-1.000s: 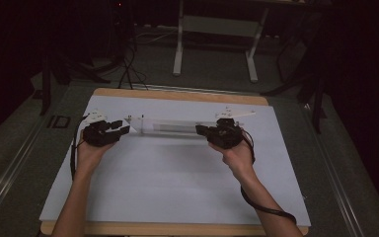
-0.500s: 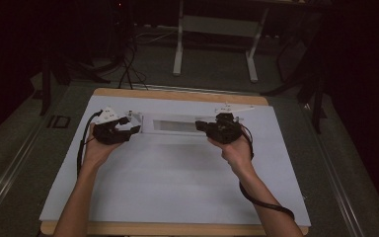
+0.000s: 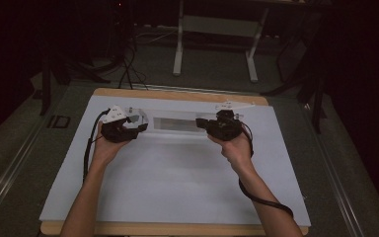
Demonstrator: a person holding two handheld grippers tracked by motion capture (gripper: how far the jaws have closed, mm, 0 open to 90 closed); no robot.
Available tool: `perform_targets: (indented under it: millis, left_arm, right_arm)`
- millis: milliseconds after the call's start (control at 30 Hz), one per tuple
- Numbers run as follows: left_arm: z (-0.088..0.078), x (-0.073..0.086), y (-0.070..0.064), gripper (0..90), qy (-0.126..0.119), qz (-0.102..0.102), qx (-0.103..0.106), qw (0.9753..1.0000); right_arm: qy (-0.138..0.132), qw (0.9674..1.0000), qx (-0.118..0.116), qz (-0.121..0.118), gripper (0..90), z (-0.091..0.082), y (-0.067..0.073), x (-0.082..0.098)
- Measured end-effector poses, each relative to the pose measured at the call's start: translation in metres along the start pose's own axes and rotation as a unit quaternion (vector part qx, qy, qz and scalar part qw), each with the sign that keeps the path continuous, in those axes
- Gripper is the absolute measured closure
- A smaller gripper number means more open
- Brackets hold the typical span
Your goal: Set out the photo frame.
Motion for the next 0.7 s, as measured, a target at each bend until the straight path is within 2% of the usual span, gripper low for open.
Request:
perform_targets:
  millis: [100,200,333,467,600,700]
  left_arm:
    - [0.000,0.000,0.001,48.2,-0.001,-0.002,-0.004,1.0000]
    - [0.000,0.000,0.002,48.9,0.001,-0.002,-0.003,1.0000]
    - [0.001,-0.001,0.002,49.6,0.003,-0.003,-0.005,1.0000]
    - [0.002,-0.001,0.004,50.0,0.002,-0.006,-0.008,1.0000]
    - [0.003,-0.003,0.005,50.2,0.001,-0.010,-0.011,0.9999]
    - [0.004,-0.002,0.006,50.2,-0.004,-0.011,-0.017,0.9998]
  right_arm:
    - [0.000,1.0000,0.005,0.006,90.0,0.000,-0.005,-0.001]
    - [0.003,0.9997,0.023,-0.005,90.0,0.001,-0.006,0.002]
    - [0.006,0.9993,0.034,-0.012,88.4,0.003,-0.008,0.009]
    - [0.009,0.9974,0.059,-0.040,82.5,0.004,-0.010,0.015]
    - [0.009,0.9976,0.060,-0.032,79.0,0.003,-0.019,0.021]
    - [0.001,0.9985,0.049,-0.025,75.8,0.001,-0.030,0.025]
Point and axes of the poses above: each handheld gripper's, and its own axes: z roughly forward along the jaws, x roughly out of its underside, y roughly to its left, the point moved 1 cm from there along z, roughly forward along the jaws, and after that the axes turned 3 degrees about z, right-handed, at the moved point
